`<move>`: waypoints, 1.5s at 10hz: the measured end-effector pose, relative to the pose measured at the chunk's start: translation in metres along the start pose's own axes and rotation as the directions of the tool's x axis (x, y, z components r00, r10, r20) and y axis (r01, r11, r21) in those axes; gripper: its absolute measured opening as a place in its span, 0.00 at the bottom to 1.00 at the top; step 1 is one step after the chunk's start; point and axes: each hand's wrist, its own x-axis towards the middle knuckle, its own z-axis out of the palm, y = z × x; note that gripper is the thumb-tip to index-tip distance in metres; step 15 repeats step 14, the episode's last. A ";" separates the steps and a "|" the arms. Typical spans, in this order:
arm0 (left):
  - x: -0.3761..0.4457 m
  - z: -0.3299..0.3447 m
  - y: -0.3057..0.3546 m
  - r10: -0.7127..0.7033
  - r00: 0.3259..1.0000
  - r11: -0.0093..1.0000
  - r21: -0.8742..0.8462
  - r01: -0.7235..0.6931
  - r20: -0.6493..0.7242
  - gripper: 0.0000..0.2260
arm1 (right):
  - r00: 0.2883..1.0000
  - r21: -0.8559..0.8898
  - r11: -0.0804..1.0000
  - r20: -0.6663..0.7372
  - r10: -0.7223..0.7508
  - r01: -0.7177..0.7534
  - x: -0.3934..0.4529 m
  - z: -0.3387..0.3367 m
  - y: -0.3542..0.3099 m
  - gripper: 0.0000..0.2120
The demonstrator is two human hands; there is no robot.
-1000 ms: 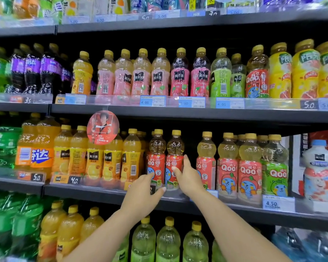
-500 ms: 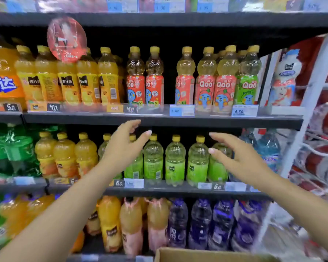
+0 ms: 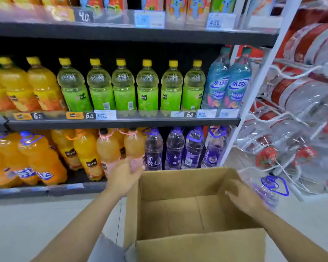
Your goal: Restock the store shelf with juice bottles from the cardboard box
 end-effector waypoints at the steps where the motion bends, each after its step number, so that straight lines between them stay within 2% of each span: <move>1: -0.012 0.044 -0.024 -0.147 0.981 0.987 0.078 0.137 0.126 0.22 | 0.972 -0.081 0.976 0.103 0.210 -0.202 0.003 0.045 0.052 0.32; 2: -0.021 0.078 -0.042 -0.244 0.922 0.965 0.167 0.201 0.299 0.32 | 0.922 -0.109 0.943 0.200 0.330 -0.314 -0.010 0.081 0.083 0.36; 3: -0.028 0.113 -0.055 -0.299 0.844 0.953 0.098 0.286 0.445 0.32 | 0.938 -0.142 0.952 0.182 0.295 -0.272 -0.024 0.091 0.083 0.33; 4: -0.038 0.144 -0.070 -0.358 0.821 0.931 0.241 0.276 0.445 0.32 | 0.973 -0.168 0.961 0.024 0.229 -0.221 -0.025 0.085 0.089 0.32; 5: -0.037 0.163 -0.092 -0.359 0.843 0.910 0.353 0.219 0.401 0.30 | 0.974 -0.248 0.942 -0.064 0.217 -0.226 -0.018 0.078 0.120 0.36; 6: -0.032 0.165 -0.089 -0.381 0.863 0.895 0.366 0.254 0.331 0.35 | 0.956 -0.104 0.955 0.062 0.285 -0.278 -0.016 0.085 0.139 0.40; 8: -0.035 0.164 -0.101 -0.369 0.868 0.884 0.415 0.217 0.332 0.38 | 0.949 -0.141 0.942 0.037 0.313 -0.305 -0.013 0.094 0.129 0.47; 10: -0.042 0.142 -0.120 -0.472 0.839 0.817 0.494 0.299 0.273 0.39 | 0.961 -0.186 0.947 0.039 0.275 -0.264 -0.034 0.110 0.097 0.46; 11: -0.048 0.128 -0.127 -0.531 0.819 0.779 0.503 0.373 0.215 0.29 | 0.961 -0.205 0.948 0.087 0.264 -0.242 -0.051 0.116 0.076 0.44; 12: -0.066 0.109 -0.131 -0.575 0.799 0.758 0.484 0.438 0.178 0.24 | 0.952 -0.249 0.947 0.172 0.252 -0.205 -0.066 0.119 0.049 0.43; 13: -0.074 0.081 -0.116 -0.555 0.799 0.783 0.468 0.409 0.231 0.23 | 0.949 -0.250 0.958 0.242 0.203 -0.141 -0.071 0.103 0.014 0.40; 14: -0.070 0.034 -0.066 -0.422 0.886 0.861 0.392 0.325 0.191 0.19 | 0.969 -0.094 0.995 0.244 0.036 -0.013 -0.072 0.057 -0.030 0.33; 15: -0.070 0.034 -0.066 -0.422 0.886 0.861 0.392 0.325 0.191 0.19 | 0.969 -0.094 0.995 0.244 0.036 -0.013 -0.072 0.057 -0.030 0.33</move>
